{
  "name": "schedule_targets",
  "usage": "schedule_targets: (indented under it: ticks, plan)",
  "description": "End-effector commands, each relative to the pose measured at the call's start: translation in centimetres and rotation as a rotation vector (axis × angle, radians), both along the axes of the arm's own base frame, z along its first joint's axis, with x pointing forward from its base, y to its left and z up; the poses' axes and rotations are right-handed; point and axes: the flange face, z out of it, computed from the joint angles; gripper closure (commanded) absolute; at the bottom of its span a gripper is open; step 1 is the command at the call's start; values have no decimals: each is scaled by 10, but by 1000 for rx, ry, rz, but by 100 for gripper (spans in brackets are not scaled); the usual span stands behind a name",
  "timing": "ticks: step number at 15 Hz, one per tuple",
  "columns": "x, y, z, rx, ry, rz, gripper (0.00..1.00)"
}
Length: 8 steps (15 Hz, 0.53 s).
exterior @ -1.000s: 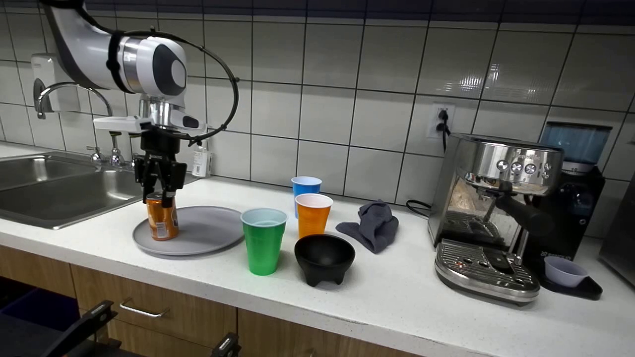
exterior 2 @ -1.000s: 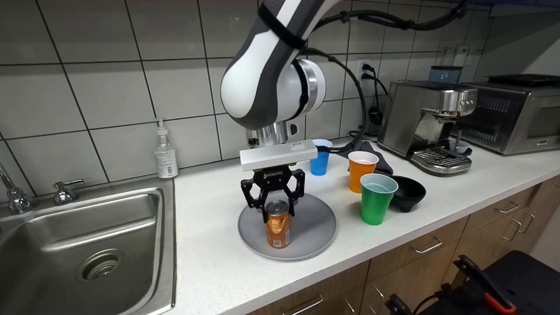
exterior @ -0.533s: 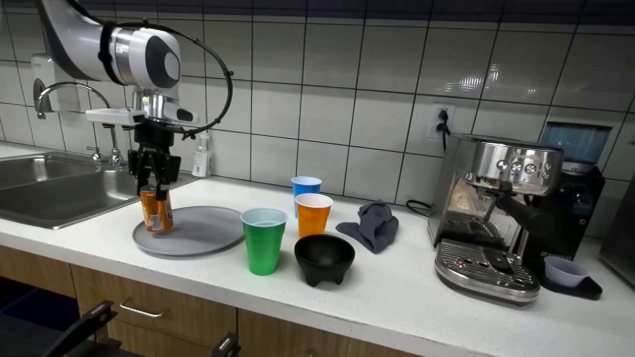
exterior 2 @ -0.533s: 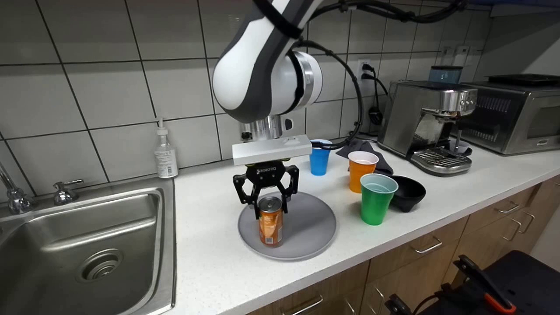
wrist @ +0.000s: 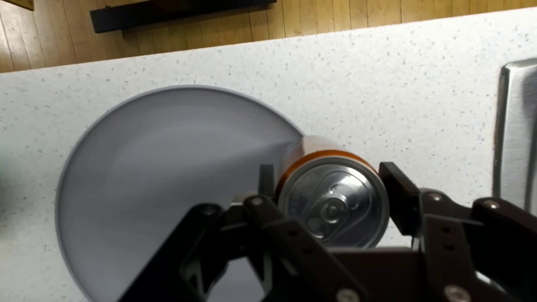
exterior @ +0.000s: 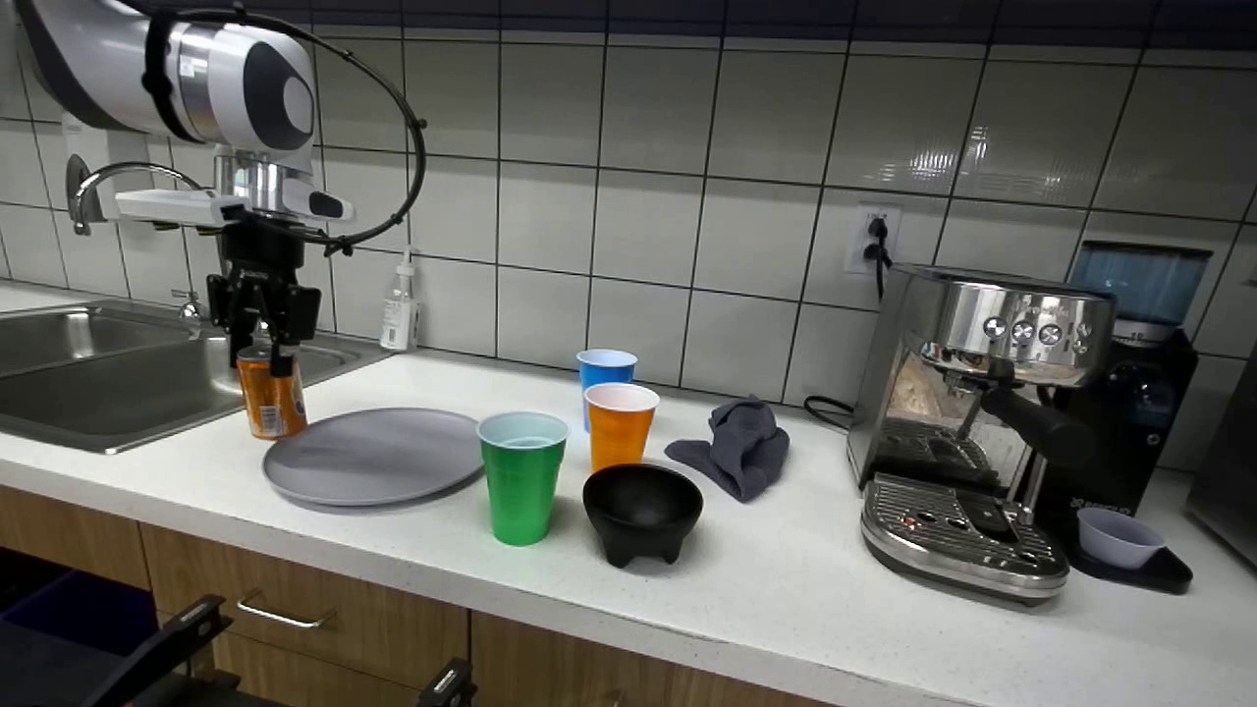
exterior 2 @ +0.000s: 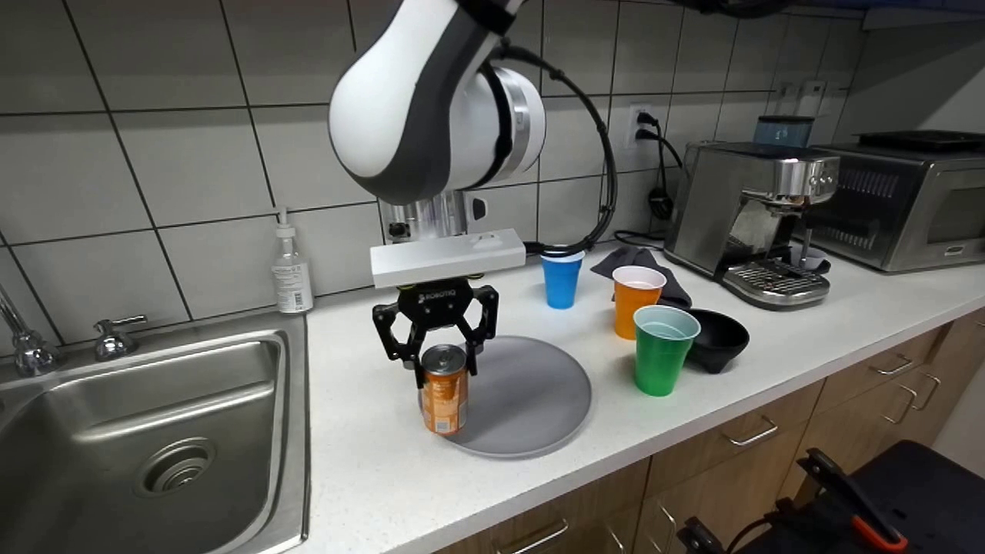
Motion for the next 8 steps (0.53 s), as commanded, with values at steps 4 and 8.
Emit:
schedule_targets:
  ticks: [4, 8]
  plan:
    - [-9, 41, 8, 22, 17, 77, 62]
    - [-11, 59, -2, 33, 41, 101, 62]
